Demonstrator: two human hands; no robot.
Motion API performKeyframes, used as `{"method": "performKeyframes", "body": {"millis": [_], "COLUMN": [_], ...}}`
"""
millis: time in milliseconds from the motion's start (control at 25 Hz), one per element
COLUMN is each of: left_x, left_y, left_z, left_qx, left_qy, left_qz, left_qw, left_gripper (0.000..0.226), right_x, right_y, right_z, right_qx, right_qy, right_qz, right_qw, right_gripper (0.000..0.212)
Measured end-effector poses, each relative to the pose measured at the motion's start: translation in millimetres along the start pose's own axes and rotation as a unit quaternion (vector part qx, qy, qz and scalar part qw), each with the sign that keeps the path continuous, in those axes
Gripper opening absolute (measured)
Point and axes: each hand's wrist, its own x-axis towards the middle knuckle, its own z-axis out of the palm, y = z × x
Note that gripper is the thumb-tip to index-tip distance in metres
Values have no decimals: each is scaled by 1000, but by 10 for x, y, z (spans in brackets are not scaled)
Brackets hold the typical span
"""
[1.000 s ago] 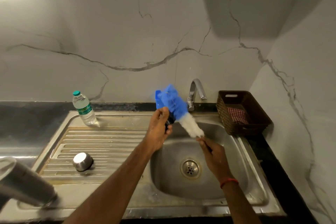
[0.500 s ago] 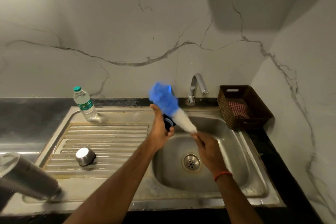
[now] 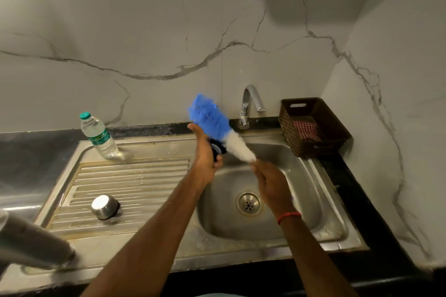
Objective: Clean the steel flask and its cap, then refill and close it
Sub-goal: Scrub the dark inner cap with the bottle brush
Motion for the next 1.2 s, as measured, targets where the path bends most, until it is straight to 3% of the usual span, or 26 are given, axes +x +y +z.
{"method": "performKeyframes", "body": {"millis": [120,280,400,520,640,760,880,1040,1200], "left_x": [88,105,103,87,99,108,118,102,69], "left_y": [54,18,23,61,71,37,-12,26,-93], "left_z": [-151,-146,-181,-271,-335,-290,-252,-324,-197], "left_qx": [-45,-67,-111,-182,-215,-149,-77,-81,-24], "left_qy": [0,-2,-38,-45,-40,25,95,86,106], "left_qz": [0,-3,-26,-37,-42,-38,-27,-30,-15], "left_qw": [999,998,993,982,975,988,992,993,994], "left_gripper": [94,97,80,55,39,48,33,39,43], "right_x": [-308,211,197,-58,-1,207,282,23,148], "right_y": [141,-188,-135,60,23,-171,-240,120,-92], "right_z": [-72,-15,-7,-95,-108,-115,-2,-59,-19], "right_qx": [42,3,37,114,105,64,7,40,34], "right_qy": [-32,-39,-47,-38,-12,-8,-57,-53,-50], "right_qz": [40,5,10,93,132,49,-31,37,6], "right_qw": [998,999,998,988,986,997,998,997,998], "right_gripper": [19,27,27,25,14,16,23,24,27]}}
